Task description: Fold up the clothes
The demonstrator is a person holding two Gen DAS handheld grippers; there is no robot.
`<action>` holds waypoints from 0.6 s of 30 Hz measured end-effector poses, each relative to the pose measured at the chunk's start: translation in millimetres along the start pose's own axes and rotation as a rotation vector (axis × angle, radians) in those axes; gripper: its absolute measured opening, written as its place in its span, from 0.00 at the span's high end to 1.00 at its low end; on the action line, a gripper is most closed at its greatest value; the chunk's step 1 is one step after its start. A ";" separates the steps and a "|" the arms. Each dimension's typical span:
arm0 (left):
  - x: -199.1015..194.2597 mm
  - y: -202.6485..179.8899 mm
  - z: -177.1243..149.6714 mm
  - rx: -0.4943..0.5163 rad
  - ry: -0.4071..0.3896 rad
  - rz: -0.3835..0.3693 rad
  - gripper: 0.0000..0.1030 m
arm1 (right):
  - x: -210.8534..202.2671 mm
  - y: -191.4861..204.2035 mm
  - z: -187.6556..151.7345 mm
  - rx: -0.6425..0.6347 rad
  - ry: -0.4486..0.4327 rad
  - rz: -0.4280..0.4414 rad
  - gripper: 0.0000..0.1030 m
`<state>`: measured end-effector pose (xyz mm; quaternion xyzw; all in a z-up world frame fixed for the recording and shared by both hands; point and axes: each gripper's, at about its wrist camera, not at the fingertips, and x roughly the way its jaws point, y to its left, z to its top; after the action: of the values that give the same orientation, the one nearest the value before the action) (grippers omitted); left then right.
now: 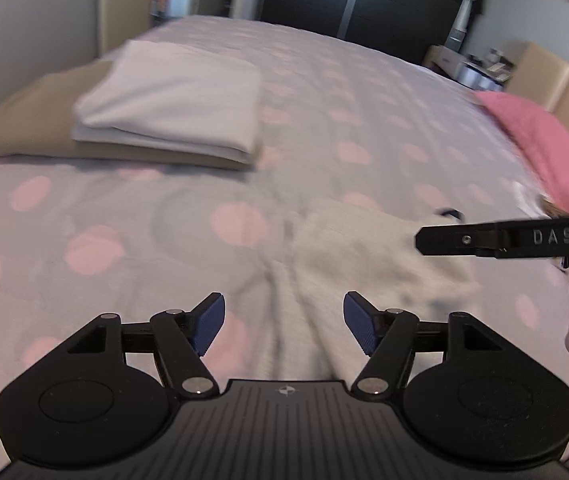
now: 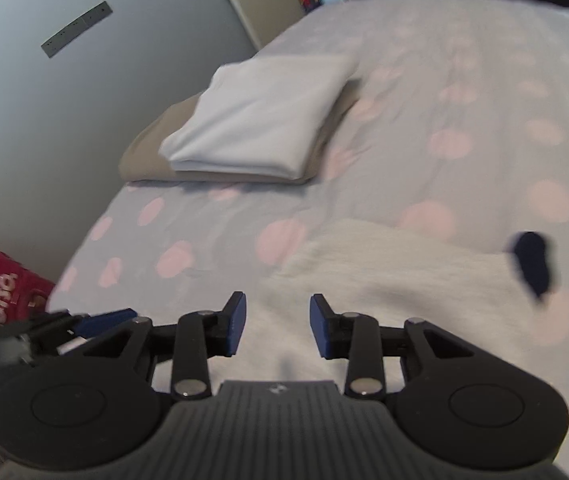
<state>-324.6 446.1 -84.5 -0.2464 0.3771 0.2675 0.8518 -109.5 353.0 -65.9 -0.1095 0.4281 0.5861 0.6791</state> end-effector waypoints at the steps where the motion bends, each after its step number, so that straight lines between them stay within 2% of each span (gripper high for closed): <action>1: 1.3 -2.9 -2.8 0.003 0.020 -0.026 0.38 | -8.6 -5.3 -9.4 -0.005 -0.011 -0.005 0.63; 5: 0.1 -19.7 -18.0 0.065 0.042 -0.054 0.38 | -40.5 -23.6 -53.0 -0.009 -0.035 -0.024 0.63; 9: -4.4 -34.0 -35.7 0.132 0.053 -0.054 0.41 | -59.9 -29.6 -101.5 -0.037 -0.065 -0.090 0.63; 11: -2.9 -36.9 -45.9 0.145 0.079 -0.041 0.51 | -60.7 -30.0 -123.5 -0.042 -0.066 -0.103 0.63; 15: 15.1 -39.7 -64.7 0.194 0.154 0.039 0.61 | -41.2 -24.6 -151.7 -0.052 -0.018 -0.081 0.63; 17: 25.8 -36.1 -70.6 0.188 0.196 0.051 0.75 | -27.7 -16.6 -160.4 -0.063 0.001 -0.074 0.62; 18: 30.8 -33.7 -73.2 0.180 0.216 0.055 0.76 | -20.9 -12.5 -164.8 -0.068 0.010 -0.071 0.62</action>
<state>-322.7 384.1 -144.5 -0.1860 0.4955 0.2276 0.8174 -171.9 227.5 -155.9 -0.1506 0.4070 0.5754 0.6932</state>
